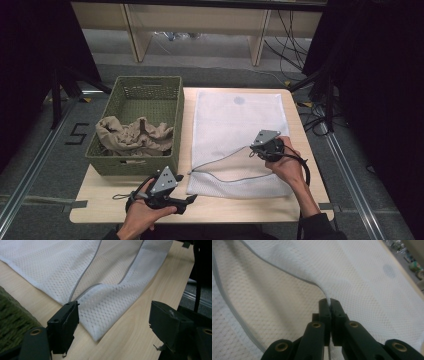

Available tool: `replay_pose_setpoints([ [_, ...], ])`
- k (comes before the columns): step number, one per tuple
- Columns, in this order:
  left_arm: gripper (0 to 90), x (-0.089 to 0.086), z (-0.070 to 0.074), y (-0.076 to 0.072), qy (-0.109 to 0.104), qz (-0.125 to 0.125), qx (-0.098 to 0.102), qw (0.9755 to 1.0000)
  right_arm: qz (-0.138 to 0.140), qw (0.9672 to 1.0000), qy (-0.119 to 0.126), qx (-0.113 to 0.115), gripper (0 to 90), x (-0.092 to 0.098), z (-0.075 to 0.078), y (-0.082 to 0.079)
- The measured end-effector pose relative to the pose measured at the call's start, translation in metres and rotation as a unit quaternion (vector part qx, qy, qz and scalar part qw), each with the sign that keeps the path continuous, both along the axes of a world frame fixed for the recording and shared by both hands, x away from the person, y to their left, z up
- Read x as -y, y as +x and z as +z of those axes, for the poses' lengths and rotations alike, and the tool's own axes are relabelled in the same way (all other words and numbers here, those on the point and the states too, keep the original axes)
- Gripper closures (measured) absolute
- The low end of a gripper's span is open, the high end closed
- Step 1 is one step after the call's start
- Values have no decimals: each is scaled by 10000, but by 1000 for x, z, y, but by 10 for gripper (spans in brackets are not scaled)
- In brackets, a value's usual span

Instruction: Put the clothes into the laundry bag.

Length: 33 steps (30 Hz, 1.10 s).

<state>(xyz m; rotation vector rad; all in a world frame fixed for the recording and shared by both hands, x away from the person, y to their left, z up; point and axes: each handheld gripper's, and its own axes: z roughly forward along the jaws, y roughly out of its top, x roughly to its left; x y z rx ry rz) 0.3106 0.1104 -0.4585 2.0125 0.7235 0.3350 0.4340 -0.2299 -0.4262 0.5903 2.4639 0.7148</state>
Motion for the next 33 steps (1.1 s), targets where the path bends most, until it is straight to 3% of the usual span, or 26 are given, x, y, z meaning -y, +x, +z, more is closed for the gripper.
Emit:
replay_pose_setpoints([
  [1, 243, -2, 3, 1, 72, 20, 16, 10000, 10, 10000, 44, 60, 899, -1, 5, 0],
  [3, 243, -2, 4, 1, -32, 64, 16, 10000, -22, 9999, 110, 120, 899, -3, 12, -1],
  [5, 243, -7, 13, 6, -31, 194, 158, 9997, 23, 9996, 132, 229, 899, -3, 20, 0],
  [8, 243, -12, 21, 10, -85, 322, 195, 9993, 115, 9993, 168, 307, 899, -3, 24, 1],
  [11, 242, -20, 38, 21, -10, 450, 257, 9987, -9, 9992, 270, 308, 899, -2, 28, 2],
  [13, 241, -26, 47, 28, 230, 467, 388, 9979, 20, 9990, 345, 298, 899, -1, 29, 3],
  [16, 234, -37, 62, 43, 403, 790, 423, 9952, 3, 9986, 437, 296, 899, -1, 32, 3],
  [17, 234, -42, 66, 47, 521, 785, 464, 9945, 9, 9985, 447, 302, 899, -1, 33, 3],
  [19, 235, -50, 71, 55, 546, 892, 535, 9931, 12, 9985, 450, 301, 899, -1, 34, 3],
  [20, 233, -55, 74, 60, 550, 1035, 506, 9918, 40, 9983, 469, 347, 899, 0, 36, 3],
  [22, 230, -71, 82, 73, 840, 1098, 507, 9891, 39, 9982, 482, 348, 899, 0, 36, 3],
  [24, 204, -89, 89, 92, 1216, 1218, 240, 9848, 35, 9982, 507, 308, 899, 0, 37, 2],
  [26, 201, -94, 88, 97, 1185, 1320, 221, 9839, 40, 9983, 502, 308, 899, 0, 37, 2],
  [28, 179, -104, 89, 112, 1399, 1389, 116, 9803, 138, 9985, 440, 308, 899, -2, 36, 3],
  [29, 166, -108, 86, 121, 1408, 1364, -119, 9805, 136, 9985, 434, 289, 899, -2, 35, 3],
  [31, 182, -110, 83, 126, 1388, 1392, -153, 9804, 79, 9986, 453, 261, 899, -2, 35, 3],
  [32, 180, -114, 79, 138, 1694, 1149, -180, 9787, 130, 9987, 430, 248, 898, -3, 34, 3],
  [33, 179, -114, 79, 138, 1694, 1149, -180, 9787, 130, 9987, 430, 248, 898, -3, 34, 3],
])
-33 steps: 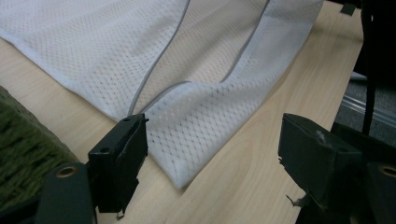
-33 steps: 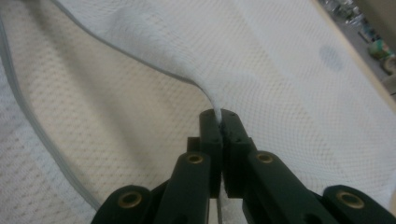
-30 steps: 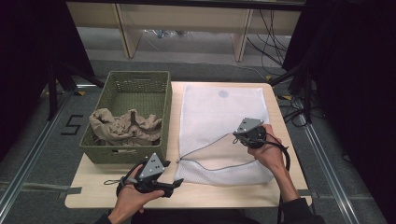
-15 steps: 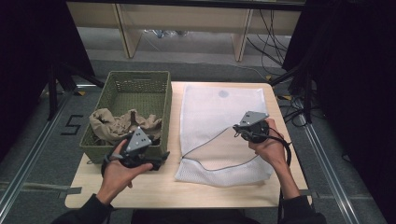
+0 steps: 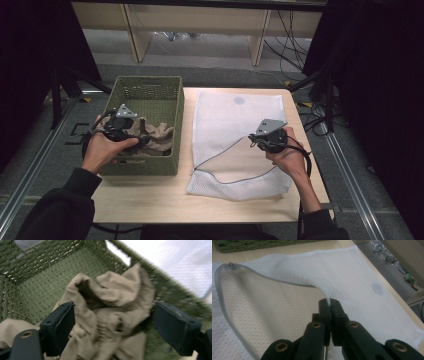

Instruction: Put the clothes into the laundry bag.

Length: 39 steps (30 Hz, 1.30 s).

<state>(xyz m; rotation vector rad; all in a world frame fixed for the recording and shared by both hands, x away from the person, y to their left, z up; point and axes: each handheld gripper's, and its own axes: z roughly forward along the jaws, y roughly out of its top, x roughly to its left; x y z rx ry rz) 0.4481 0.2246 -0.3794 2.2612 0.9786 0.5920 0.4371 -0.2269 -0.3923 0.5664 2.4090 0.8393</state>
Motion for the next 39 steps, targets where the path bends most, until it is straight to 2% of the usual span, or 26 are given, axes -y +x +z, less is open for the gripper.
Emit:
replay_pose_setpoints([
  [1, 179, 0, -6, 5, -95, 24, -205, 9997, 38, 10000, -20, 16, 899, 0, 0, 0],
  [2, 173, 0, -9, 9, -133, -109, -222, 9996, 48, 10000, -32, -8, 898, 0, -1, 0],
  [4, 197, -1, -14, 16, -44, -191, -431, 9989, 132, 9999, -79, 30, 898, 0, -1, 2],
  [6, 182, 1, -20, 21, 107, -296, -516, 9982, 20, 10000, -51, -37, 898, 0, -2, 0],
  [7, 160, 2, -24, 24, 123, -281, -491, 9983, 37, 10000, -64, -62, 898, 0, -3, 0],
  [9, 154, 2, -31, 32, 438, -304, -629, 9966, 73, 9999, -116, -72, 898, -1, -4, 2],
  [10, 149, 1, -35, 36, 497, -404, -692, 9955, 23, 9999, -103, -119, 898, -2, -5, 1],
  [11, 142, 1, -37, 39, 469, -396, -770, 9951, 41, 9999, -114, -118, 898, -2, -5, 1],
  [12, 121, 1, -39, 42, 527, -336, -986, 9932, 111, 9998, -148, -92, 898, -2, -5, 1],
  [14, 100, 1, -41, 48, 773, -231, -951, 9922, 114, 9997, -170, -104, 898, -2, -6, 2],
  [17, 70, 3, -50, 54, 813, -281, -1023, 9910, 115, 9997, -176, -110, 898, -2, -7, 2],
  [19, 0, 5, -60, 59, 1117, -535, -1396, 9824, 45, 9997, -140, -176, 898, -3, -7, 1],
  [20, 0, 7, -66, 60, 1288, -652, -1453, 9788, 72, 9997, -157, -173, 898, -3, -8, 1],
  [21, 0, 9, -72, 61, 1359, -648, -1549, 9764, 131, 9996, -199, -139, 898, -3, -8, 1],
  [22, 0, 11, -76, 62, 1418, -636, -1570, 9753, 150, 9995, -210, -171, 898, -3, -8, 1],
  [25, 12, 12, -79, 65, 1450, -533, -1510, 9764, 152, 9996, -201, -151, 898, -2, -7, 2],
  [26, 121, 11, -78, 65, 1499, -496, -1399, 9775, 107, 9997, -183, -153, 898, -2, -7, 2],
  [27, 224, 11, -78, 65, 1401, -415, -1404, 9793, 62, 9997, -160, -200, 898, -1, -7, 1],
  [29, 377, 9, -77, 65, 1376, -438, -1365, 9801, 133, 9996, -199, -125, 898, -1, -8, 2],
  [32, 538, 7, -75, 66, 1293, -324, -1226, 9835, 161, 9995, -213, -165, 898, -2, -7, 2],
  [33, 567, 6, -73, 67, 1228, -228, -1105, 9860, 102, 9996, -180, -198, 898, -2, -7, 1],
  [34, 586, 4, -71, 67, 1049, 23, -938, 9901, 113, 9996, -185, -194, 898, -2, -7, 1],
  [35, 602, 2, -68, 68, 892, 269, -811, 9923, 101, 9996, -182, -190, 898, -2, -7, 1],
  [37, 607, 1, -64, 70, 562, 693, -620, 9941, 88, 9996, -178, -185, 898, -2, -7, 1],
  [38, 604, 1, -64, 72, 408, 806, -512, 9946, 59, 9997, -157, -195, 898, -2, -7, 1],
  [39, 594, 0, -63, 75, 617, 598, -491, 9951, 108, 9996, -179, -169, 898, -2, -7, 2],
])
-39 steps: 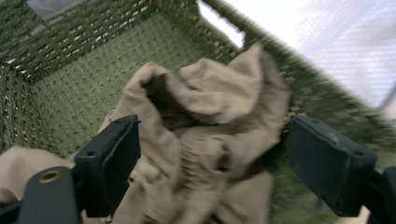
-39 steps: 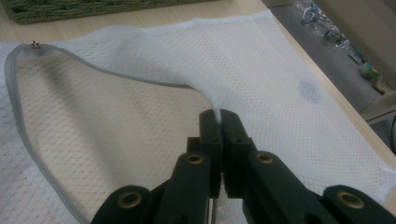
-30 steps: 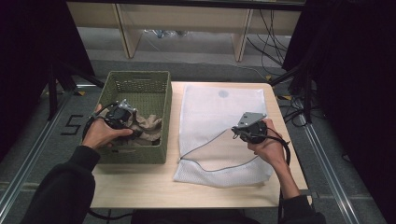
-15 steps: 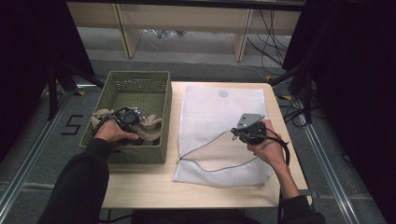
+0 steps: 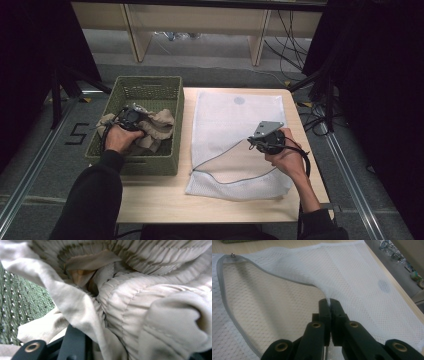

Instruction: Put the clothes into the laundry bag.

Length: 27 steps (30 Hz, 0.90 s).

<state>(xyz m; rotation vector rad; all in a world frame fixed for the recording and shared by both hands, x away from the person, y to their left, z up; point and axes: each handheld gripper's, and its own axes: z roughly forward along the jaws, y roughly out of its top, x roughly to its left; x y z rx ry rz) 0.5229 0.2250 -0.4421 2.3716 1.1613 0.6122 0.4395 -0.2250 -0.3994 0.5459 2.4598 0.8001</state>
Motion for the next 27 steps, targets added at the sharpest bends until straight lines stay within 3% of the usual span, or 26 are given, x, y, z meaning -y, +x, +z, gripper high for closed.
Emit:
replay_pose_setpoints([
  [1, 569, 1, -2, 0, 33, -92, -231, 9997, 44, 10000, -19, 42, 898, 1, 0, 1],
  [2, 526, 4, -7, -2, -56, -19, -488, 9988, 36, 10000, -7, 36, 898, 1, -1, 0],
  [5, 325, 6, -17, -1, -30, -91, -622, 9980, 29, 10000, -4, 52, 898, 1, -1, 0],
  [7, 215, 10, -22, -1, 187, -209, -661, 9974, 19, 10000, -11, 55, 898, 1, 0, 0],
  [8, 202, 12, -24, -1, 267, -195, -657, 9973, 44, 10000, -23, 35, 898, 0, 0, -1],
  [9, 252, 14, -23, 0, 503, -223, -602, 9967, 49, 10000, -25, 24, 898, 0, 0, -1],
  [10, 397, 15, -21, 2, 651, -274, -416, 9966, 34, 10000, -15, 35, 898, 0, 1, -1],
  [12, 549, 17, -21, 0, 561, -176, -307, 9978, -7, 10000, 36, 18, 899, 1, 1, -2],
  [13, 593, 16, -18, -2, 646, -259, -292, 9971, -19, 10000, 55, 22, 899, 1, 2, -2],
  [16, 627, 12, -6, -10, 316, -37, -3, 9995, -42, 9999, 92, 43, 899, 3, 2, -2],
  [18, 632, 8, 12, -16, 68, 30, 338, 9994, -37, 9999, 122, 14, 899, 3, 2, 0],
  [19, 636, 7, 18, -20, 24, 10, 418, 9991, -43, 9999, 128, 40, 899, 4, 2, 0],
  [22, 643, 5, 43, -34, -56, -57, 773, 9970, -25, 9999, 116, 42, 899, 4, 0, 2],
  [23, 644, 3, 53, -40, -219, -79, 909, 9956, -27, 9999, 125, 37, 899, 4, 0, 2],
  [24, 646, 1, 62, -46, -534, -101, 981, 9937, -107, 9998, 170, -4, 899, 4, 0, 0],
  [25, 648, -3, 72, -50, -725, -290, 1074, 9911, -107, 9998, 171, -2, 899, 4, 0, 0],
  [27, 652, -6, 90, -61, -958, -257, 1148, 9884, -27, 9999, 130, 35, 899, 4, 1, 1],
])
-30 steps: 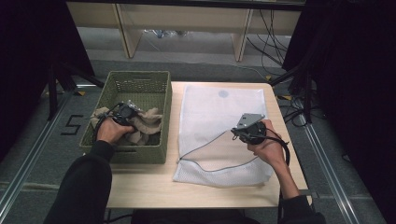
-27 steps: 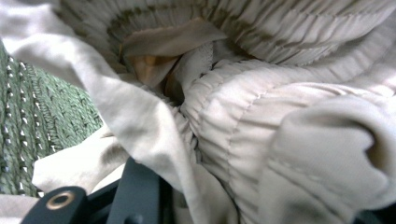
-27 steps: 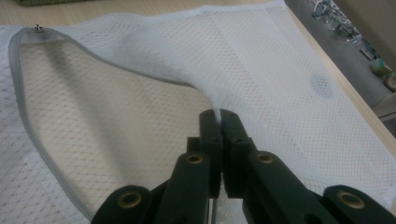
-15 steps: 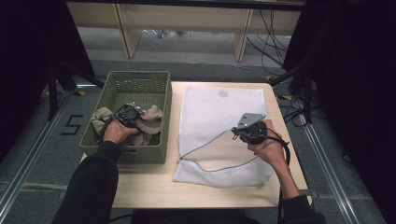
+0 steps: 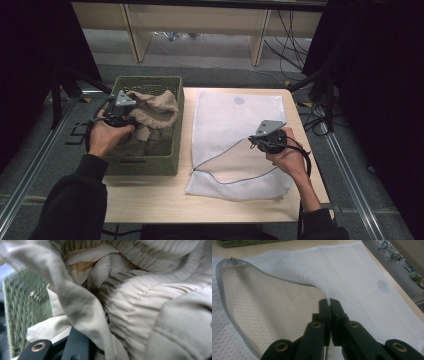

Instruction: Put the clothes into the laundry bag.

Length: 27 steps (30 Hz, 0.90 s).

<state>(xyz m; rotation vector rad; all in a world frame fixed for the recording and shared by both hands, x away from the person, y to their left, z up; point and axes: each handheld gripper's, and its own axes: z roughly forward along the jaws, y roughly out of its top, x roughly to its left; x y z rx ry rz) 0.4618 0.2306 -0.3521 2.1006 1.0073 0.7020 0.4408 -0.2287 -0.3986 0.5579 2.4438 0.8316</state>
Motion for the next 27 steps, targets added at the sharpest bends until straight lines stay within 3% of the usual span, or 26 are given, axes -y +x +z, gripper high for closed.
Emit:
replay_pose_setpoints([
  [2, 653, 1, 19, -12, -363, -81, 189, 9991, 11, 10000, 1, 13, 899, -1, 0, 0],
  [6, 652, 6, 50, -33, -635, -424, 224, 9968, 16, 10000, 14, 18, 899, -1, 1, 0],
  [7, 653, 7, 56, -36, -700, -612, 308, 9952, 13, 10000, 23, 17, 899, 0, 1, 0],
  [10, 652, 13, 72, -50, -1033, -866, 160, 9907, -15, 10000, 62, 18, 899, 1, 1, 0],
  [13, 652, 26, 87, -68, -1162, -1229, 49, 9856, -19, 9999, 145, 45, 899, 2, 4, 1],
  [15, 652, 39, 94, -80, -1353, -1532, -89, 9789, -100, 9996, 249, 16, 899, 2, 7, 1],
  [16, 652, 44, 98, -85, -1370, -1657, -184, 9764, -18, 9996, 260, 121, 899, 3, 10, 3],
  [18, 652, 62, 102, -99, -1565, -2063, -326, 9653, -26, 9993, 345, 128, 899, 4, 14, 4],
  [22, 652, 95, 99, -115, -1737, -2569, -677, 9483, -84, 9988, 475, 112, 899, 6, 21, 4],
  [24, 651, 117, 88, -119, -1806, -2872, -989, 9355, -78, 9984, 550, 72, 899, 8, 21, 4],
  [25, 651, 124, 83, -121, -1845, -2935, -1123, 9312, -124, 9983, 572, 73, 900, 9, 22, 3],
  [27, 651, 145, 66, -121, -1847, -3170, -1421, 9193, -146, 9978, 650, 42, 899, 11, 22, 4],
])
